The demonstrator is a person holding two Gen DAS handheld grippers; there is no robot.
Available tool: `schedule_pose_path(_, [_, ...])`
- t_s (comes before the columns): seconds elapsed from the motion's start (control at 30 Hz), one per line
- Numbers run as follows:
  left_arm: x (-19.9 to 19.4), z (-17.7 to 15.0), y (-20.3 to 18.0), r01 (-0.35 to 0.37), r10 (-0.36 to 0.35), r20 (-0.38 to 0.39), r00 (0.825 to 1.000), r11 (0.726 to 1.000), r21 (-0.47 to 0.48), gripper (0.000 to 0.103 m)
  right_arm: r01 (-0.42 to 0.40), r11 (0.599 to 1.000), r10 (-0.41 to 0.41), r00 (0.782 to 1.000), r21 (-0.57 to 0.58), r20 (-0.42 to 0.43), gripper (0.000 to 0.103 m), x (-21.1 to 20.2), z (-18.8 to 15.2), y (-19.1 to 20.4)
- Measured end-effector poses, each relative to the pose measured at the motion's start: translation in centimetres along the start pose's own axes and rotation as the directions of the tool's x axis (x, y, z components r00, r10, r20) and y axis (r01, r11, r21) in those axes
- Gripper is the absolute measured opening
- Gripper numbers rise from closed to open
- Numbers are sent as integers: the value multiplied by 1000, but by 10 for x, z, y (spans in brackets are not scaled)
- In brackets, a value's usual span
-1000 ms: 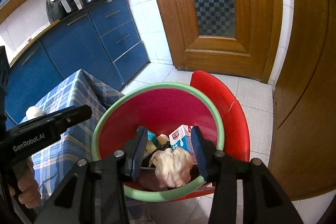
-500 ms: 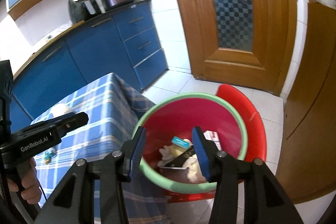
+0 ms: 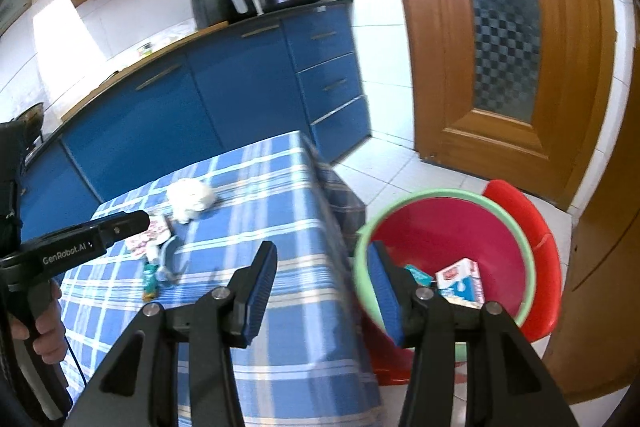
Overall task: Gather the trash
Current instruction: 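Move both tools back over the table and grasp the pink juice pouch with the left tool, then lift the pink pouch with the left tool while the right tool grasps the blue plastic hook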
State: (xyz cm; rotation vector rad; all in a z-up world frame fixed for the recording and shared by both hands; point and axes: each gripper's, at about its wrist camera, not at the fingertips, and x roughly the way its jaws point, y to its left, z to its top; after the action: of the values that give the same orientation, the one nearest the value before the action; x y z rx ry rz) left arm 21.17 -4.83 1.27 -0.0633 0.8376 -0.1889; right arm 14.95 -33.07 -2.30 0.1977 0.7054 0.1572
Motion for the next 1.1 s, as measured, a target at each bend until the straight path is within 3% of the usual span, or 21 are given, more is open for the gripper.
schedule_pose_path(0.2, [-7,-5,42,-66,65,-8,998,996,-57,40,-36,999,35,999,-35,-15,51,8,1,30])
schedule_pose_path(0.43, [10,-6,84,-137,132,-41,990,979,-153,58,-61,995,59,998,-78,-27,51,16,1,56])
schedule_pose_path(0.47, [14,-6,86,-145,139,-52,989,977,-157,64,-62,995,60,998,-81,-30,51,17,1,58])
schedule_pose_path(0.73, [52,2,87,-147,128,-123,984,975,-166,69,-54,995,50,997,-82,-56,51,29,-2,59])
schedule_pose_path(0.9, [80,7,89,-188,152,-184,971,962,-199,70,-53,996,47,997,-76,-68,51,35,-5,55])
schedule_pose_path(1.1, [98,7,95,-194,155,-179,972,955,-223,73,-52,996,45,995,-68,-92,51,46,-8,53])
